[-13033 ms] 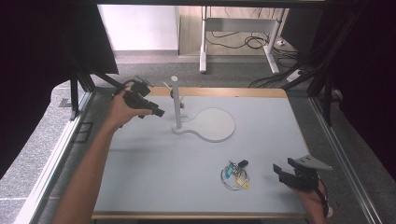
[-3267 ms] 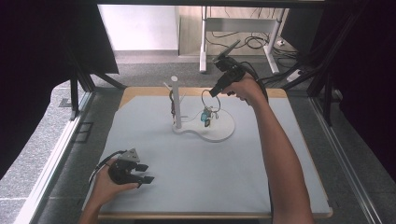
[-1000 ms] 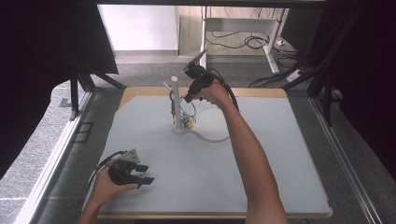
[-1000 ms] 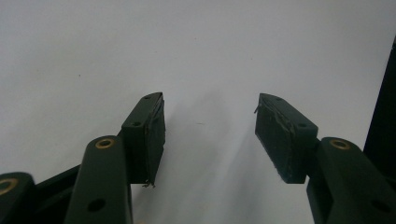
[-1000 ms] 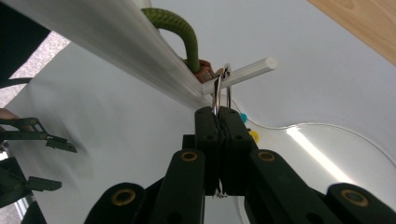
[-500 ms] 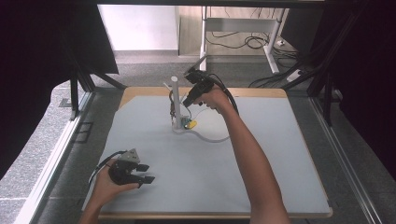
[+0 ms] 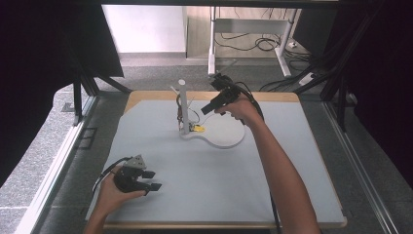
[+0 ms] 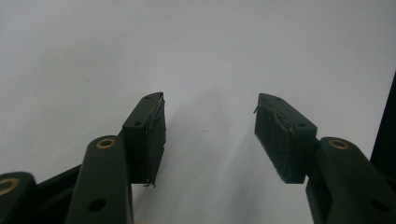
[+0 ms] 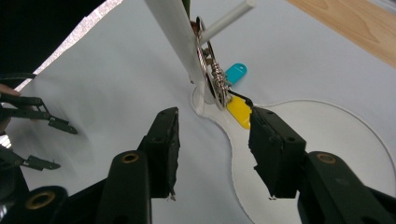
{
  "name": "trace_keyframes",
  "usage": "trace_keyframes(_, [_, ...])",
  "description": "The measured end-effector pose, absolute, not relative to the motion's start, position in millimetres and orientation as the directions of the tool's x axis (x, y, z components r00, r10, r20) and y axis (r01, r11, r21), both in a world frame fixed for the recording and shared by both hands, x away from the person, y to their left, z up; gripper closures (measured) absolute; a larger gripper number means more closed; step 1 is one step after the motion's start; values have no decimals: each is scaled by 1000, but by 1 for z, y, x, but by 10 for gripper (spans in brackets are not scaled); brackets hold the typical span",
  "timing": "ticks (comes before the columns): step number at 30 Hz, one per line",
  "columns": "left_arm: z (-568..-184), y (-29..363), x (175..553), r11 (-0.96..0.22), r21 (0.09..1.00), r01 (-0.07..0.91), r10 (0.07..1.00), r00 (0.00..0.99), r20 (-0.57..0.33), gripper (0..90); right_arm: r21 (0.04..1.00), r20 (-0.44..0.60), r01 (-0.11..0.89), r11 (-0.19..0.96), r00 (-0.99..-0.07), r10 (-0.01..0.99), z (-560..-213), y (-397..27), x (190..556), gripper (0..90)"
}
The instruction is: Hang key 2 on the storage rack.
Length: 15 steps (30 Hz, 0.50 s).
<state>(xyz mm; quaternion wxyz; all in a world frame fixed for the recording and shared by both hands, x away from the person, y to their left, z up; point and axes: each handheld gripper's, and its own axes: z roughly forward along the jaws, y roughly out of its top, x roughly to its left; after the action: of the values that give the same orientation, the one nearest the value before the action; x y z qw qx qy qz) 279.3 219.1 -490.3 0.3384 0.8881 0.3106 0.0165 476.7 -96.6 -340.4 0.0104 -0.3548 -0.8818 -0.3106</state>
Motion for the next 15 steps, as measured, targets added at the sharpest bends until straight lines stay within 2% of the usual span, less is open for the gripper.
trace_keyframes(5, [-489,221,279,-560,620,549,572,798,-190,429,592,236,608,529,-758,608,-347,-126,455,480])
trace_keyframes(15, [-485,227,280,-553,635,540,578,797,-175,418,687,202,557,466,-763,614,-368,-183,407,470])
